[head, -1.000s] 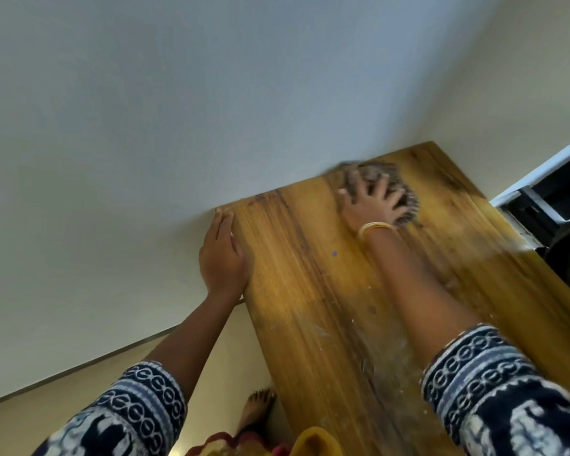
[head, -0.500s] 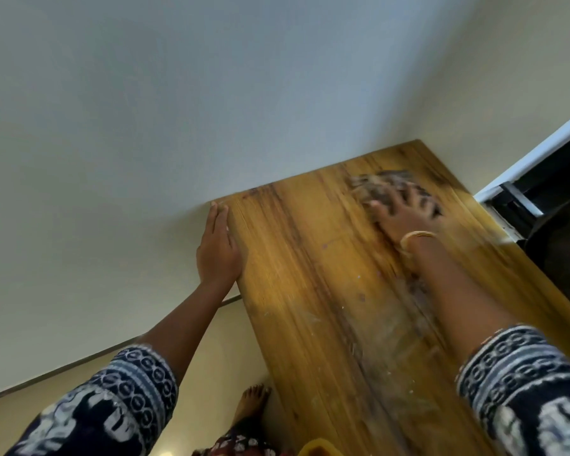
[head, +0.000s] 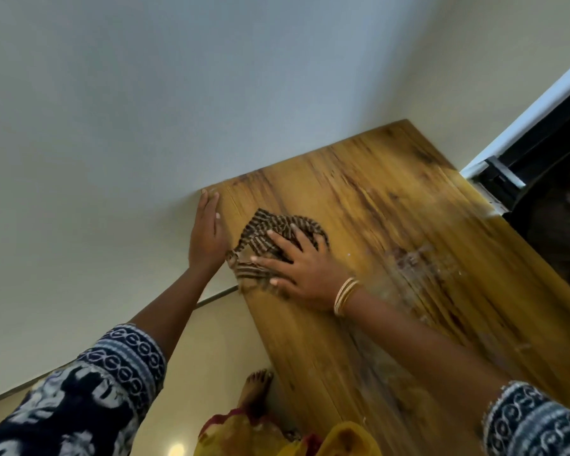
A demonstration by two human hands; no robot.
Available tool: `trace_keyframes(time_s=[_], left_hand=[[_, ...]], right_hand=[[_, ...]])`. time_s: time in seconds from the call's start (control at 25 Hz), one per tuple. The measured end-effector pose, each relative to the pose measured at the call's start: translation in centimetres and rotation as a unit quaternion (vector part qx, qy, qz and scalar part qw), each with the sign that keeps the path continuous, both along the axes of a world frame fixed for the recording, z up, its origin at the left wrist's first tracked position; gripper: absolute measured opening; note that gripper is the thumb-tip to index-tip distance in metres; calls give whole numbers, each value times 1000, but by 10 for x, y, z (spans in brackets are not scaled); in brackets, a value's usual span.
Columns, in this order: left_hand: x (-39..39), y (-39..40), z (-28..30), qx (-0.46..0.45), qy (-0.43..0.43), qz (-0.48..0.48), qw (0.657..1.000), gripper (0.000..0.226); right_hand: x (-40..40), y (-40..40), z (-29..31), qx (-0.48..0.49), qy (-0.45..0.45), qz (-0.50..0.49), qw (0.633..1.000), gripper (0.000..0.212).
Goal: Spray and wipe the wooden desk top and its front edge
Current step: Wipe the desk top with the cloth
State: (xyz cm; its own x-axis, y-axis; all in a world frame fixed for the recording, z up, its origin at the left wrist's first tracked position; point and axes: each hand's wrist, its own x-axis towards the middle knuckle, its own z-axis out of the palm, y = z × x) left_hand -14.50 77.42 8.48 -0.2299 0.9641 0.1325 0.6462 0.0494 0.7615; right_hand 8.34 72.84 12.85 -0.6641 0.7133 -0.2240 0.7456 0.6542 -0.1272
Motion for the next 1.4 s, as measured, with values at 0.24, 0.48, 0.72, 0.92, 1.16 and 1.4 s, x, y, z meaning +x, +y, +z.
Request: trace_keyframes(time_s=[0.24, 0.48, 0.72, 0.92, 1.16, 1.4], left_hand=[[0, -2, -6, 19, -27, 1, 999, 46], [2, -1, -8, 22, -10, 9, 1000, 46], [2, -4, 1, -10, 26, 10, 1000, 51], [7, -6, 3, -30, 4, 29, 999, 53], [11, -11, 2, -31, 6, 43, 999, 52], [18, -17, 11, -60, -46, 85, 994, 50]], right_hand=[[164, 86, 4, 48, -29, -455, 889, 55], [122, 95, 5, -6, -8, -559, 829, 56], [-38, 23, 0, 6, -12, -80, 997, 54], [63, 104, 1, 62, -15, -300, 952, 55], [133, 112, 9, -23, 11, -627, 779, 55], [-16, -23, -6, -10, 9, -176, 984, 55]])
